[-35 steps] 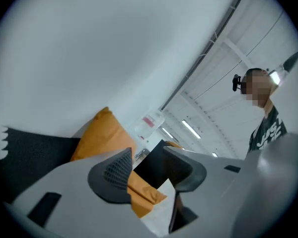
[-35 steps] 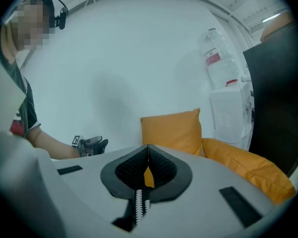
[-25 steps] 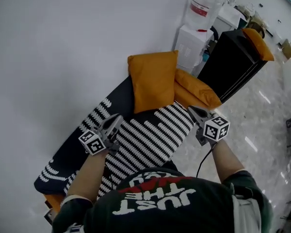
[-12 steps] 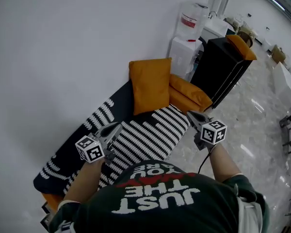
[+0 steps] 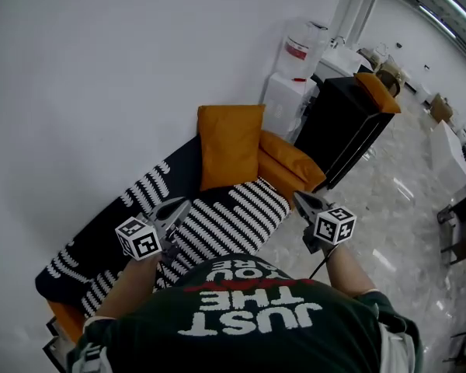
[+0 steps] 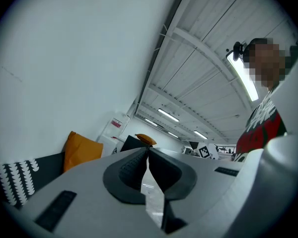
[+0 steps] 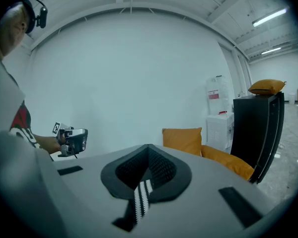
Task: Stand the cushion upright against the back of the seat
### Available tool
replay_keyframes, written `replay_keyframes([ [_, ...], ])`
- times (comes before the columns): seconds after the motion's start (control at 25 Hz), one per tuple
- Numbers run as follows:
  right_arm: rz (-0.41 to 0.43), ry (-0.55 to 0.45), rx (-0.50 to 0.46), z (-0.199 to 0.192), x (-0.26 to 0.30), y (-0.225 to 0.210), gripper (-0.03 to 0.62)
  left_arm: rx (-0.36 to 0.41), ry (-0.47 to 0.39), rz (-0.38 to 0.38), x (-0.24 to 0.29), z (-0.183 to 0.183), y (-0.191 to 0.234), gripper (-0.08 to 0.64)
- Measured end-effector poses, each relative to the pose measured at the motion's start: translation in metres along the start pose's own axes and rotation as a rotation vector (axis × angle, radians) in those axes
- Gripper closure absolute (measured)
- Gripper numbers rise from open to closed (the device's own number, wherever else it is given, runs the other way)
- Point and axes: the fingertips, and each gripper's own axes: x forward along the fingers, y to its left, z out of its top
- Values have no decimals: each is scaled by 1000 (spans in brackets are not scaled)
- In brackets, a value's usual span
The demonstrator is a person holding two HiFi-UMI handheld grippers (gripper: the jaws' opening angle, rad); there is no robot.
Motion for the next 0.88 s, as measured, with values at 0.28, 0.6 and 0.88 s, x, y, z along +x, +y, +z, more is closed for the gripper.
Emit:
replay_keyframes([
  [0.28,5,10,7,-9,-6,4,569,14,37,-17,6,-4,-11,535],
  [0.6,4,8,18,-16,-7,7,569,-9,51,-7,3,-9,-7,535],
  [0.88,5,8,19,-17,-2,11,569,-7,45,-4,-2,-5,-1,535],
])
